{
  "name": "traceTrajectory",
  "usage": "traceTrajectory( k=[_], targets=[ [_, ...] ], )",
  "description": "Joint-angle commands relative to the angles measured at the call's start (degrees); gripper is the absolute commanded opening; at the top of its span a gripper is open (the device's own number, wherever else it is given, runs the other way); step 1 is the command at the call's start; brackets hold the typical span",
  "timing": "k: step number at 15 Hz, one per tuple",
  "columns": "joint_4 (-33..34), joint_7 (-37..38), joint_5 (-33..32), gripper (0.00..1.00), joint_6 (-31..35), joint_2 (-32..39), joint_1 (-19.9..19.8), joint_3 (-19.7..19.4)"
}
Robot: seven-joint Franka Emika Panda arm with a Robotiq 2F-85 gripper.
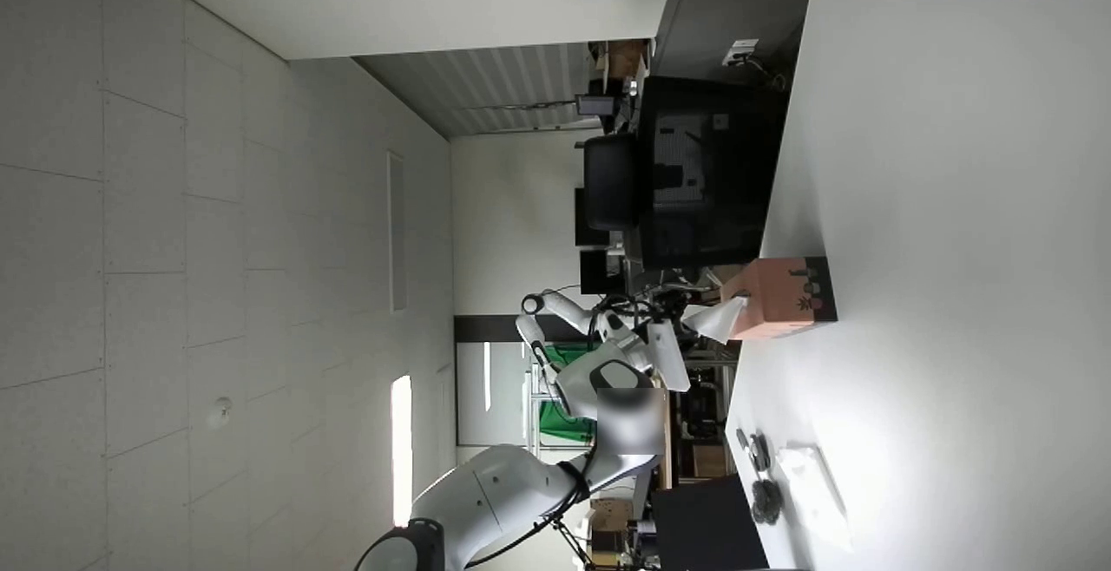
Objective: Remove the tissue out of the tissue box and put it on the table
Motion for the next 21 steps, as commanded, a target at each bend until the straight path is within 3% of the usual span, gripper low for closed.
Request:
traceTrajectory(
  k=[1, 7, 21],
  targets=[
    [3.5, 2.7, -1.6, 0.39, 0.7, 2.7, -2.0, 2.7],
    [4.7, 2.6, -1.8, 0.01, -0.1, 3.5, -2.7, 3.9],
    [3.3, 0.4, -5.2, 0.0, -6.1, -6.2, -4.8, 7.2]
  ],
)
